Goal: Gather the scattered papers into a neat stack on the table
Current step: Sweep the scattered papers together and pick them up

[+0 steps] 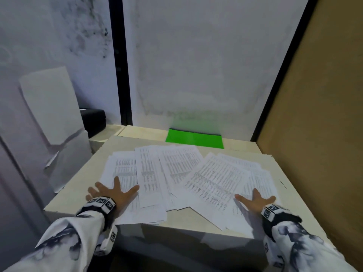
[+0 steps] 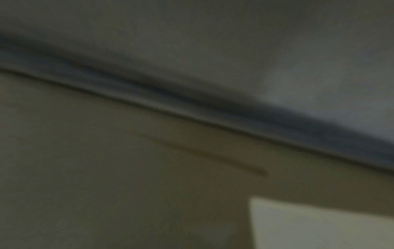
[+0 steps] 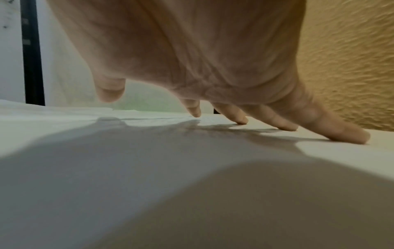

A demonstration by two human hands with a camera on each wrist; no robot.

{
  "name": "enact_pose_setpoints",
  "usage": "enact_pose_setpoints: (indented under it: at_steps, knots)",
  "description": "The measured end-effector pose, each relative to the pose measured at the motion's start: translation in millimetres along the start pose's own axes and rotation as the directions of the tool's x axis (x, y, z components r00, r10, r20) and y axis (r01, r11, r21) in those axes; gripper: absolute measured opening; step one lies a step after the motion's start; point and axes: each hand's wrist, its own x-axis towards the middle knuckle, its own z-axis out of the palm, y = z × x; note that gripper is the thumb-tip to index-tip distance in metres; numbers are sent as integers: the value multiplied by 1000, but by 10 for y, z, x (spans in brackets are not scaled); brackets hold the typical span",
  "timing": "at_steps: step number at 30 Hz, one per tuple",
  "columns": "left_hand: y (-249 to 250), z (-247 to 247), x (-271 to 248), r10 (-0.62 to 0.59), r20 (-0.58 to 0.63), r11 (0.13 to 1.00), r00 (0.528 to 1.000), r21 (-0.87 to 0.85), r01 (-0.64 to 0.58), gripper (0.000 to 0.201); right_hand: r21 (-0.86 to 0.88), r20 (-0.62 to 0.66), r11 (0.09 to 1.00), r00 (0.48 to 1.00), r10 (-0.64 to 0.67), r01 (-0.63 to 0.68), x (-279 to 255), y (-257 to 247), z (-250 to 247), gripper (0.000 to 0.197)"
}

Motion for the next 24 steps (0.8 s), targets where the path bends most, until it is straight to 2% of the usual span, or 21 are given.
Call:
enact_pose_setpoints:
  at_steps: [4,11,14,17,19,20,21,22,23,24]
  knots:
    - [200,79,48,8,5,998,1000,70,-8,128,-107,27,992,998,-64,67,104,-289,114,128]
    - [582,206,-74,70,-18,993,997,96,-68,123,-137,146,971,974,-176,196,106,-653,80,116]
    - [699,204,-100,78,-1,994,997,71,-78,111,-222,191,946,962,-193,234,305,-823,216,117]
    - [745,74,25,136,136,990,981,5,-138,101,-241,213,949,965,-155,206,573,-949,347,72]
    - [724,-85,88,204,219,979,954,-63,-195,100,-252,240,939,955,-174,234,589,-986,315,66]
    - [717,-171,121,239,227,969,944,-111,-219,92,-288,225,926,957,-181,243,666,-958,307,74]
    - [705,-236,164,258,228,961,939,-161,-225,81,-258,208,934,958,-198,249,859,-889,359,95]
    - [702,-288,228,256,217,958,942,-189,-217,73,-213,154,945,964,-217,247,1016,-817,387,125]
    - [700,-339,276,253,201,956,946,-203,-213,71,-208,111,956,976,-186,206,1024,-754,336,148]
    - [694,-353,319,229,194,961,954,-202,-189,73,-207,81,966,987,-140,154,856,-726,234,154]
